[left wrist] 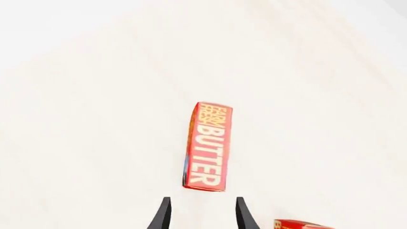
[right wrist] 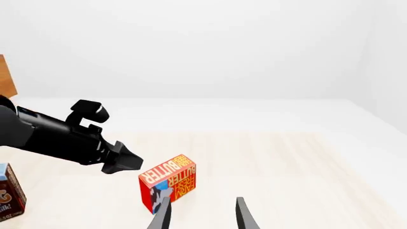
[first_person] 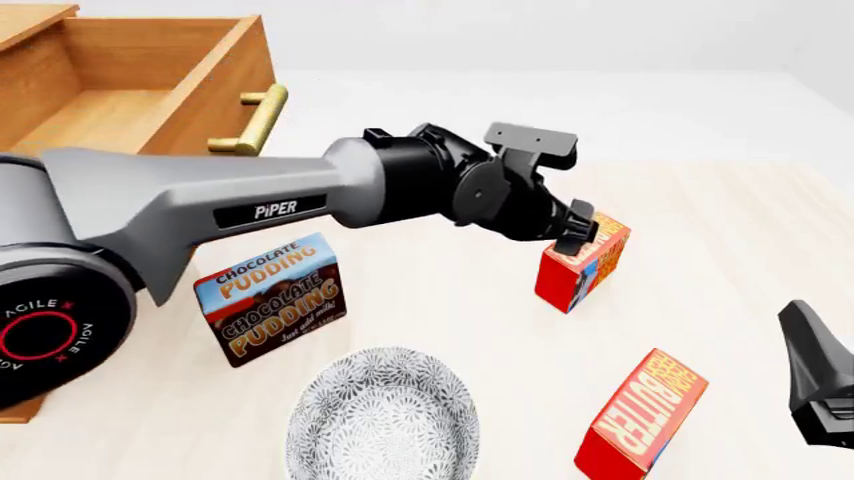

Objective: Put the butter at the front in the top drawer of the cabinet and close it.

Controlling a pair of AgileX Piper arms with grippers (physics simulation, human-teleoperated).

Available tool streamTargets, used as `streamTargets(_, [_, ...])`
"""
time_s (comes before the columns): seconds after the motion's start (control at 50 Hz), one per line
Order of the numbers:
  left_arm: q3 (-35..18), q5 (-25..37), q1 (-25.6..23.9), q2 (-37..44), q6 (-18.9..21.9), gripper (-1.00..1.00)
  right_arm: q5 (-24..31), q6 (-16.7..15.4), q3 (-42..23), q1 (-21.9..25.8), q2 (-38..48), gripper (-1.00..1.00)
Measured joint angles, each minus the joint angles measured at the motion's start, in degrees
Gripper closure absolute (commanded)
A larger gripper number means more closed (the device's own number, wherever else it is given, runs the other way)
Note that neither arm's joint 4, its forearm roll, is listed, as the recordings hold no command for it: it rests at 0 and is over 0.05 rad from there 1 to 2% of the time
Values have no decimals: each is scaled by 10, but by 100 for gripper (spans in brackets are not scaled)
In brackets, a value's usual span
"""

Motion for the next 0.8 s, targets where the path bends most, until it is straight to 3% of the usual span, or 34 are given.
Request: streamTargets(0.8, [-93,61,-1,83,15,-100,-2,0,0,1,2,-100])
